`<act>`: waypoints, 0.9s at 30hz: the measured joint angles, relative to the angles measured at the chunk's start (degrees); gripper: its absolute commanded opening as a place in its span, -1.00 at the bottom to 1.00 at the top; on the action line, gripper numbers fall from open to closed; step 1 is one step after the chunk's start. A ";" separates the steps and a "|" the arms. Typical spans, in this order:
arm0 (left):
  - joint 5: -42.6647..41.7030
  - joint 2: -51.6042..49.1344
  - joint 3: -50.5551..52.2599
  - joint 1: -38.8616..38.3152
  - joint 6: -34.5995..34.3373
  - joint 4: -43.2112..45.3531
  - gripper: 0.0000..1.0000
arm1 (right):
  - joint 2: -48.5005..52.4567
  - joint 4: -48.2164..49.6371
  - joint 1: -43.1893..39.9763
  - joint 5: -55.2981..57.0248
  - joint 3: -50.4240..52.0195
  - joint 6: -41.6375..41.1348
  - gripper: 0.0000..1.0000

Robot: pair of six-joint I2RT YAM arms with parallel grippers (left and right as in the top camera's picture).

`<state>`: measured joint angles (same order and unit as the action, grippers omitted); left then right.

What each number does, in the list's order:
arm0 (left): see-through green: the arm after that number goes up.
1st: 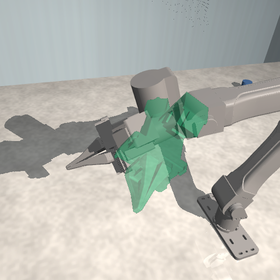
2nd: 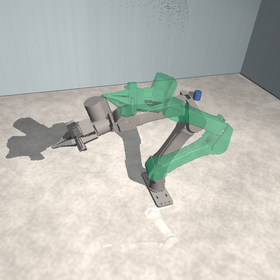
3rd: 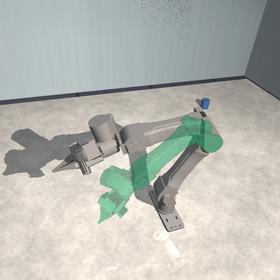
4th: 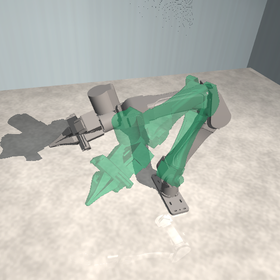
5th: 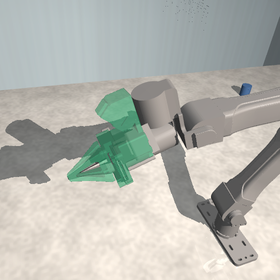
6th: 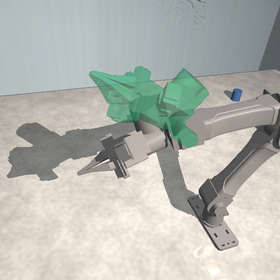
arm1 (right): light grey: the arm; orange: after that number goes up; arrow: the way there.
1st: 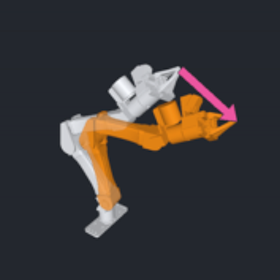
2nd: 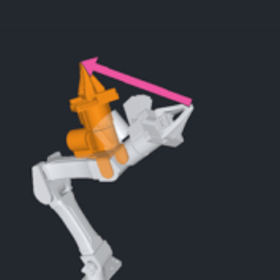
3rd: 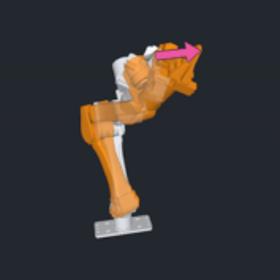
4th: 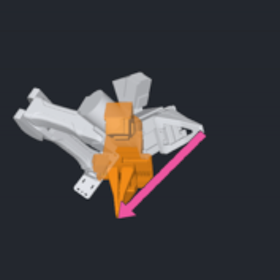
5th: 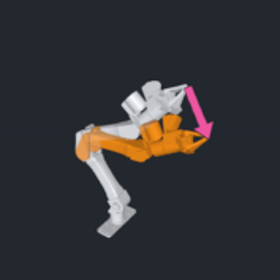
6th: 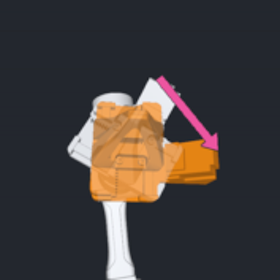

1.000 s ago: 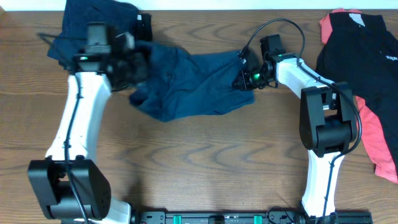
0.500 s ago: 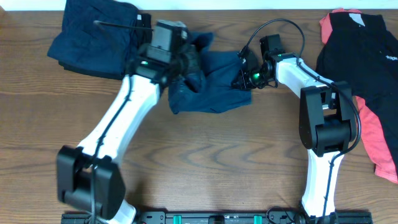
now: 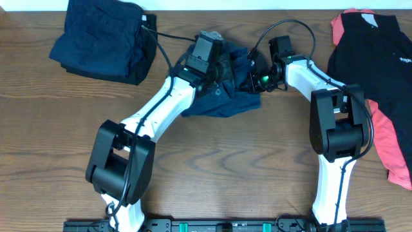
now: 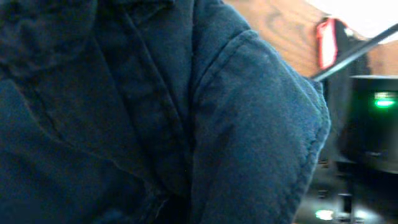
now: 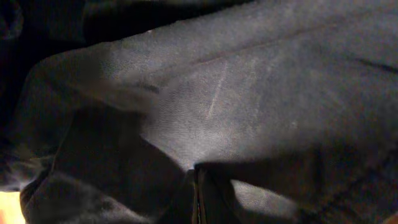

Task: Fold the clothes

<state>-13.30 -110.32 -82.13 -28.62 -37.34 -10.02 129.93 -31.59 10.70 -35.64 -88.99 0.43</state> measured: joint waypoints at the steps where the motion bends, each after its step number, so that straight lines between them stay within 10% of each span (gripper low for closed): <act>1: -0.02 0.00 0.00 -0.31 -0.22 0.68 -0.88 | 0.00 0.00 0.00 -0.02 0.00 -0.02 -0.98; 20: -1.66 0.00 0.00 -1.70 -6.25 5.99 -0.85 | 0.00 0.00 0.00 -0.02 0.00 -0.02 -0.97; 27: -1.75 0.00 0.00 -2.93 -7.10 6.05 -0.15 | -0.02 0.15 0.09 -1.97 -0.15 -0.74 -0.51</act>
<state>-15.05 -110.32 -82.13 -31.55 -44.45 -3.97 129.91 -31.44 10.79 -37.60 -89.14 -0.32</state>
